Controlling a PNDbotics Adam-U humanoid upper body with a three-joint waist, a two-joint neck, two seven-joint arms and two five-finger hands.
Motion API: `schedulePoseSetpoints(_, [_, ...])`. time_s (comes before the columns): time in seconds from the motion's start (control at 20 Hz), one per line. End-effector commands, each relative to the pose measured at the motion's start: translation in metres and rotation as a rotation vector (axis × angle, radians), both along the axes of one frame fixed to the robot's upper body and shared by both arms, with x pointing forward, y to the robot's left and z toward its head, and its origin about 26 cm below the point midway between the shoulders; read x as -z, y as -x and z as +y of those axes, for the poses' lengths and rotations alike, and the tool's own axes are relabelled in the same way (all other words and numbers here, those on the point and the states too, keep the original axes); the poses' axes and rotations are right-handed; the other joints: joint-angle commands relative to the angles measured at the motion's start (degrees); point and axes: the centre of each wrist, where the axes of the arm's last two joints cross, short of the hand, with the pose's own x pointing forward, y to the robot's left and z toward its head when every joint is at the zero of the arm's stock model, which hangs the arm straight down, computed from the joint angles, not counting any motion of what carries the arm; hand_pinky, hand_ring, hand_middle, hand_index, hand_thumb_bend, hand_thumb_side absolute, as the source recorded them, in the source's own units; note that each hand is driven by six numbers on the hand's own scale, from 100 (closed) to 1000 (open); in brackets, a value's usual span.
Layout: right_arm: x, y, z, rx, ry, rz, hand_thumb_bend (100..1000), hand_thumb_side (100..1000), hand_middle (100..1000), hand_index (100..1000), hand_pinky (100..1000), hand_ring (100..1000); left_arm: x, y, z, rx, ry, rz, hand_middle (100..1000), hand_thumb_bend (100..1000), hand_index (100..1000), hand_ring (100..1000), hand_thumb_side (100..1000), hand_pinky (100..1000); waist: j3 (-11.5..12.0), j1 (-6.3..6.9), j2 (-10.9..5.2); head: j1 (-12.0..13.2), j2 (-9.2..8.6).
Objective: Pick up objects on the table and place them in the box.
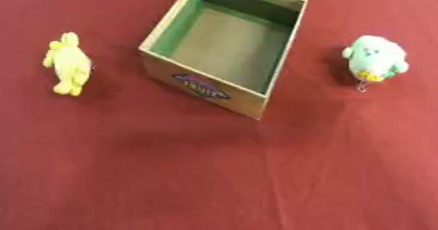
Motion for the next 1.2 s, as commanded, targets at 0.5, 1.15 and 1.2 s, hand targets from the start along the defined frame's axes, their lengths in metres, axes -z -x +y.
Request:
schedulePoseSetpoints(0.5, [0.012,-0.035,-0.025,0.136,0.276,0.086,728,806,814,908,899,953,-0.01,0.001,-0.001,0.028,-0.024,-0.02,730,100,714,664,652,544,0.1,0.02,-1.36,-0.87,-0.32])
schedulePoseSetpoints(1.15, [0.037,-0.046,-0.035,0.191,0.48,0.137,922,416,847,968,938,1000,-0.01,0.001,-0.002,0.035,-0.021,-0.017,731,100,712,665,654,543,0.31,0.06,-1.61,-1.4,-1.31])
schedulePoseSetpoints(1.2, [0.039,-0.047,-0.035,0.191,0.495,0.147,915,388,850,978,945,1000,-0.01,0.001,-0.002,0.036,-0.02,-0.017,731,100,712,665,654,543,0.35,0.06,-1.61,-1.41,-1.34])
